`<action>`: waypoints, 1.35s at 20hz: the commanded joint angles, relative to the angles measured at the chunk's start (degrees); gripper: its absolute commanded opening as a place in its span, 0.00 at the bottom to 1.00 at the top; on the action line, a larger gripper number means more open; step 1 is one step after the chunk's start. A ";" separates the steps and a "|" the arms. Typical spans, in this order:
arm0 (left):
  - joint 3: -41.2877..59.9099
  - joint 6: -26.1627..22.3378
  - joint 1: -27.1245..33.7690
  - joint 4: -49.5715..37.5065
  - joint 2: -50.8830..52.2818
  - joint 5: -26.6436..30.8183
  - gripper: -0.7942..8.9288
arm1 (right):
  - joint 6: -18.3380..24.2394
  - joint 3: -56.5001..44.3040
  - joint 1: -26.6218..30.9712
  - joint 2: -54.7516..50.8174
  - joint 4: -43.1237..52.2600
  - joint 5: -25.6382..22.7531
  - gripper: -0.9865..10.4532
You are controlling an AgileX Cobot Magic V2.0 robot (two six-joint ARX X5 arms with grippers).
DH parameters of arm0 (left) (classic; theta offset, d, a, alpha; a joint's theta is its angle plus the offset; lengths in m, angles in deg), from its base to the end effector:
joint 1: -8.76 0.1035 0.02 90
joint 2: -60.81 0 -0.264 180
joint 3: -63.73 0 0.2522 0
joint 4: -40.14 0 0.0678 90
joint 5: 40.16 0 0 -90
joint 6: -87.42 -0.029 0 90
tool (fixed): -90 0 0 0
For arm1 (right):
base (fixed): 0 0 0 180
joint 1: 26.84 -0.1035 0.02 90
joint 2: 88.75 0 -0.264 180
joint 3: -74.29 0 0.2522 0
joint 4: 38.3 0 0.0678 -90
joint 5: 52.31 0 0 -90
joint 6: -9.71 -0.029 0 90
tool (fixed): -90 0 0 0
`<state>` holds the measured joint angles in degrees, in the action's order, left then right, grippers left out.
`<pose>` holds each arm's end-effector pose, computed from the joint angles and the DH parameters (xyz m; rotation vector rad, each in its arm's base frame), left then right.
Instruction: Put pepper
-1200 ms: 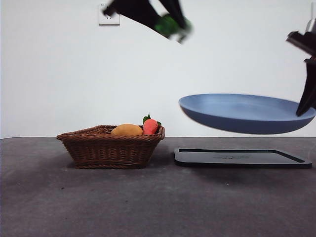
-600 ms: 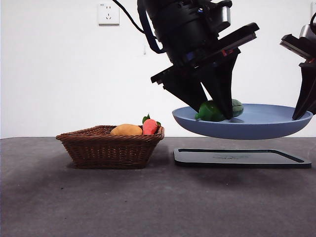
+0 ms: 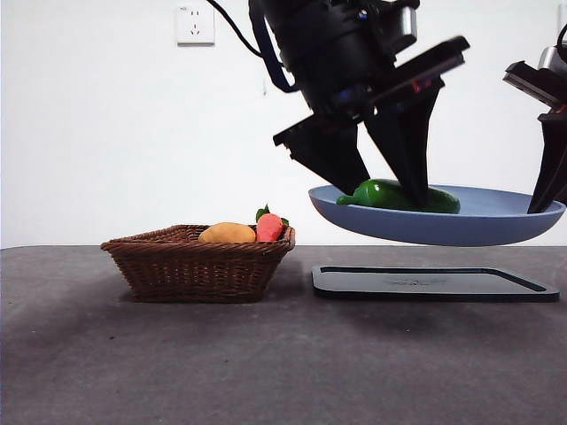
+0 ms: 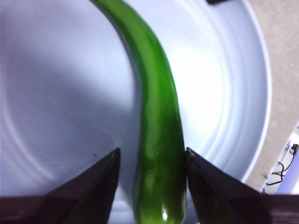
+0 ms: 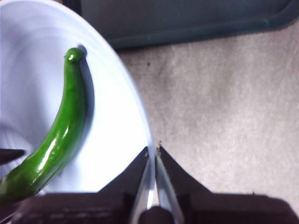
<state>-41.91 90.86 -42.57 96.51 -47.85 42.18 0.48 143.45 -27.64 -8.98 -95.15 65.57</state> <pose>0.2503 -0.3190 0.2572 0.3514 1.0281 -0.9002 0.2566 0.0171 0.2306 0.4181 1.1930 0.3482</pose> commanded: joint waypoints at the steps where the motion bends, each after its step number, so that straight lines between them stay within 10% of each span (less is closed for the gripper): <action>1: -1.05 -0.50 -0.72 -1.03 2.23 -0.09 0.36 | -0.46 0.81 -0.15 0.61 0.00 0.24 0.09; 27: -1.29 1.46 -0.09 12.87 42.86 4.63 0.36 | -6.36 30.27 2.73 35.69 6.25 -4.28 0.09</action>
<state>-41.93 91.58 -42.20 109.69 -4.51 46.70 -5.10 172.39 -24.99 25.53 -89.23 60.79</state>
